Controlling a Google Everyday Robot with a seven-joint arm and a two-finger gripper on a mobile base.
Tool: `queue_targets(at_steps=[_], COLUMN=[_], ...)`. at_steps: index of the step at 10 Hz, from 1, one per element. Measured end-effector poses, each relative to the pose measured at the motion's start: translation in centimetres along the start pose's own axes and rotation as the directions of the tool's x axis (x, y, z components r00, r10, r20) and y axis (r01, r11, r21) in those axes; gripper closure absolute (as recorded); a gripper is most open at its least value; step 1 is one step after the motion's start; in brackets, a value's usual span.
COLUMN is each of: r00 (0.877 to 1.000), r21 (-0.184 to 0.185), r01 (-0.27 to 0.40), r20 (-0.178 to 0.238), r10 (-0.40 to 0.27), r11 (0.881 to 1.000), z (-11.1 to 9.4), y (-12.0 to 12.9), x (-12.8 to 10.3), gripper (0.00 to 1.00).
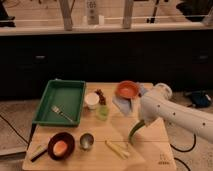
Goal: Place pepper in metal cup
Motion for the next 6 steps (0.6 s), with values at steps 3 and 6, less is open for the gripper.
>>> queue_targets(at_steps=[3, 6], r00=[1.000, 0.999], r21=[-0.006, -0.006], r01=[0.026, 0.044], r20=[0.000, 0.007], r10=[-0.026, -0.044], r11=[1.000, 0.999], z=[-1.26, -1.47], y=[-0.57, -0.94], x=[-0.68, -1.01], gripper=[0.77, 0.50])
